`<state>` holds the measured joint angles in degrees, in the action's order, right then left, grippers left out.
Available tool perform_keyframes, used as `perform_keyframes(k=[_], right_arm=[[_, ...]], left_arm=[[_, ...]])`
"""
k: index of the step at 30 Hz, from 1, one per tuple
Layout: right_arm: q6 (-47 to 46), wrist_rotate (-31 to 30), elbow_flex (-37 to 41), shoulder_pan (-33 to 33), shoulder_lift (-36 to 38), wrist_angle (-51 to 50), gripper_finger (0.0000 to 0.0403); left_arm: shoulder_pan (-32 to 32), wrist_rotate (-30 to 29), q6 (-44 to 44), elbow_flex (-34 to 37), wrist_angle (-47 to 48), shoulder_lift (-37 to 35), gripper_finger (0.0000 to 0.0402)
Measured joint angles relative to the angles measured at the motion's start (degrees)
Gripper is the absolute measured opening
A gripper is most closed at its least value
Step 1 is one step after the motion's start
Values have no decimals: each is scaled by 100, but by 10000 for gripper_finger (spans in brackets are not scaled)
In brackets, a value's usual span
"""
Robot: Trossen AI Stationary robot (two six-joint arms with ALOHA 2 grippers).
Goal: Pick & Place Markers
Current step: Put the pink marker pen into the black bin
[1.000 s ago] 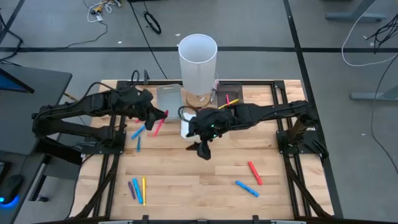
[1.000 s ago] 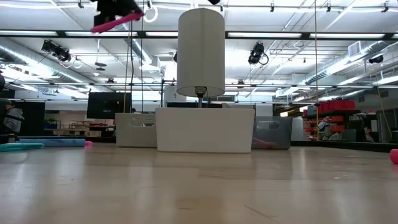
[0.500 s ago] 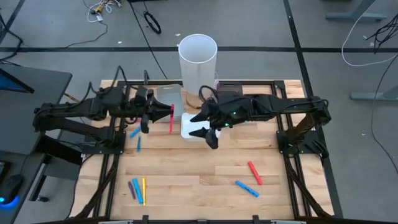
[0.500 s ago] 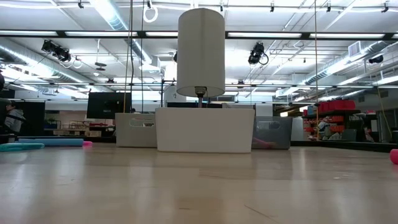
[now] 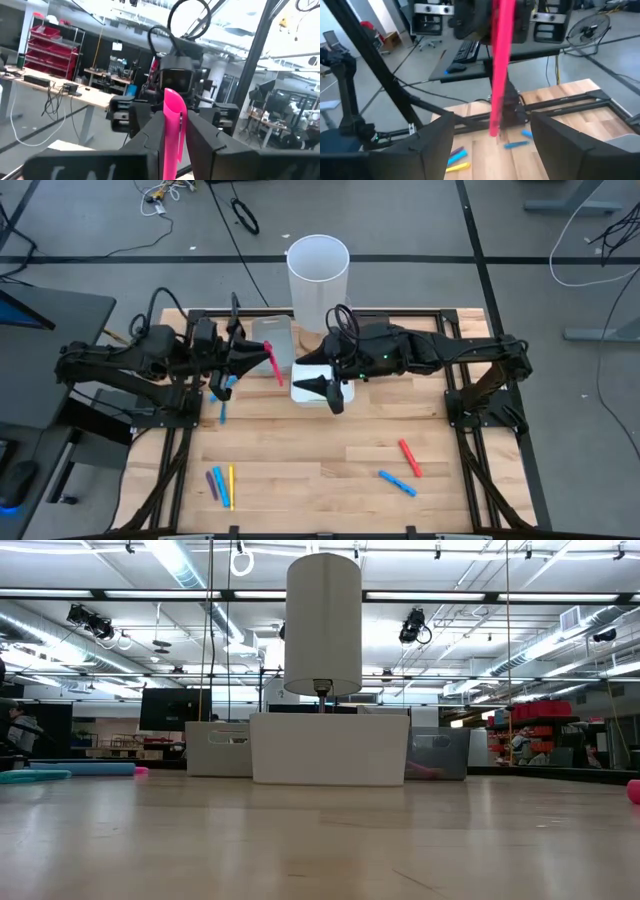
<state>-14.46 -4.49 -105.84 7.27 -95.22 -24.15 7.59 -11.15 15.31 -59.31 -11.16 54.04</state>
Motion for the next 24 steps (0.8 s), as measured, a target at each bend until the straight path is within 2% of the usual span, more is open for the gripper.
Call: perform_keyframes(k=[12,17,22,24], right_arm=[[15,-110,0,0,-4,256,263],[-5,-97,0,7,-4,232,263],[-12,-84,0,9,-4,228,260],[-18,-66,0,9,-5,226,252]], left_arm=[[166,-19,-100,-17,-627,561,60],[162,61,-386,-555,-526,876,60],[96,-4,-409,-1294,775,1214,60],[88,-22,-426,-1484,1024,1359,60]])
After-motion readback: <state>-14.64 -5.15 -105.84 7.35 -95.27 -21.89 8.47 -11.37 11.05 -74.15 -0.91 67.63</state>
